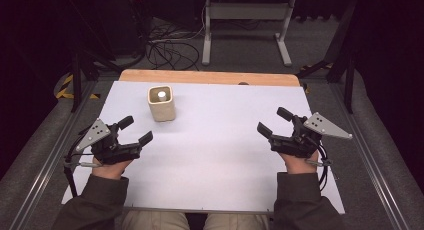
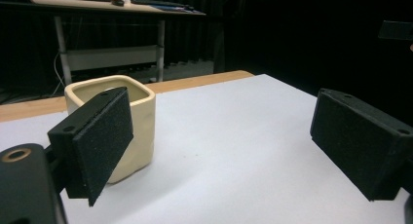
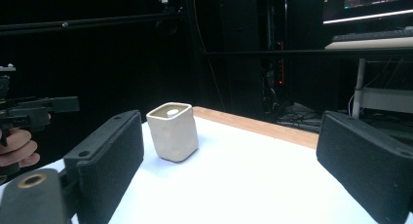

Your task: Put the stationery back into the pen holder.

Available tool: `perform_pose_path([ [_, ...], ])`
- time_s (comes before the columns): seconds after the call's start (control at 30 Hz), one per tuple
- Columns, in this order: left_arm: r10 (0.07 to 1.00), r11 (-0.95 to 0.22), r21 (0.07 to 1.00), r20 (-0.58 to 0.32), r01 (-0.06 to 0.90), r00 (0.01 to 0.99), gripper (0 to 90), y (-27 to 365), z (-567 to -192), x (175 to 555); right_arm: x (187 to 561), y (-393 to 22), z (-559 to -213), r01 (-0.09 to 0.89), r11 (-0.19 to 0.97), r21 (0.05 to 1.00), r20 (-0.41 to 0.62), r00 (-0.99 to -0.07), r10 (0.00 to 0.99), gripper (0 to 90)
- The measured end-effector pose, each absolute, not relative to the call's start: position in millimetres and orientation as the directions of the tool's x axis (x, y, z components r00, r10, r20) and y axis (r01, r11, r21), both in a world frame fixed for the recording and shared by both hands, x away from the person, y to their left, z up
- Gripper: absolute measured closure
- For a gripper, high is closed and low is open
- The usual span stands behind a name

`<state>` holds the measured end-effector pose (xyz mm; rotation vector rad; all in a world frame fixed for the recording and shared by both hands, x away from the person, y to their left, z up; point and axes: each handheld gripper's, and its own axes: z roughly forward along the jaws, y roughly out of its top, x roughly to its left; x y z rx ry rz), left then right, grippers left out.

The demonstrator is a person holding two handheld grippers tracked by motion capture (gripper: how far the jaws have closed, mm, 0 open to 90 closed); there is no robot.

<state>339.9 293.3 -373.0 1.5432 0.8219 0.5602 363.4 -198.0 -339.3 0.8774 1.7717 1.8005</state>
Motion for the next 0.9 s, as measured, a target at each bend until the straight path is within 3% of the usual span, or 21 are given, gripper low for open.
perform_pose_path([
  [0.9,0.766,-0.017,0.984,-0.101,0.177,0.635,8.9,294.4,-372.8,337.2,366.9,-195.2,-340.0,0.115,-0.055,0.992,0.120,-0.695,0.709,10.5],
])
